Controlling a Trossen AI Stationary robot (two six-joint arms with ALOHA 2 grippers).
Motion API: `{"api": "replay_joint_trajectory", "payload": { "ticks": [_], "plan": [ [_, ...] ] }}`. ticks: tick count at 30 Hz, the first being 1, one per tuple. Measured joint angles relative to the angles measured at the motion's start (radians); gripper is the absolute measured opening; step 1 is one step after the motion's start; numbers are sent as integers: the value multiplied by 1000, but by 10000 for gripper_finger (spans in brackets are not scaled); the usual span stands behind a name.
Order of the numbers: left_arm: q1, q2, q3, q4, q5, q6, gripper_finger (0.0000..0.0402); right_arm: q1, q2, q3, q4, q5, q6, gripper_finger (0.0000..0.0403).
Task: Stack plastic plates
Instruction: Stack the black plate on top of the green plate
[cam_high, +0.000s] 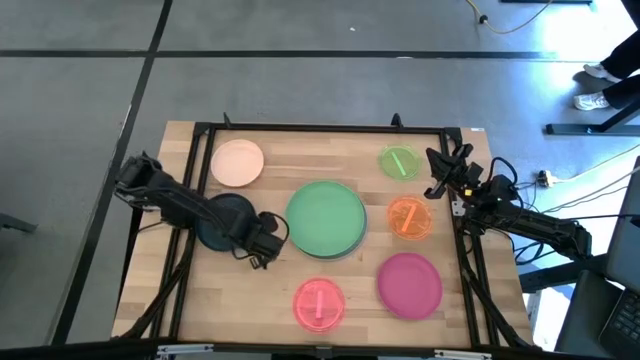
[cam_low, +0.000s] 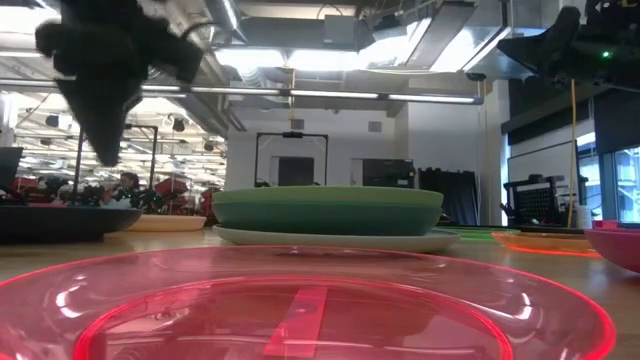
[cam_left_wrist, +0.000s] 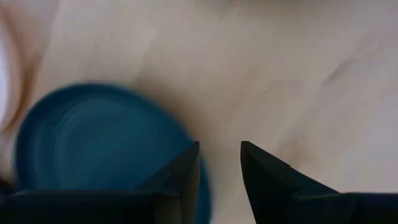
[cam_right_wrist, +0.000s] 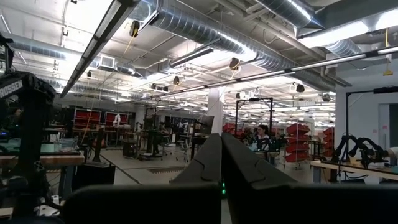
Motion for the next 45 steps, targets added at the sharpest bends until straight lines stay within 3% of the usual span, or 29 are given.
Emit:
{"api": "replay_joint_trajectory", "payload": {
  "ticks": [10, 26, 38, 45],
  "plan": [
    [34, 125, 0, -37, 70, -3, 110, 0, 0, 0, 0, 1, 0, 2],
    [60, 200, -37, -18, 41, 36, 108, 0, 0, 0, 0, 2, 0, 2],
    [61, 200, -39, -3, 27, 143, 9, 0, 0, 0, 0, 2, 0, 2],
    [46, 200, -2, -94, 7, 141, 7, 0, 0, 0, 0, 2, 0, 2]
  ]
}}
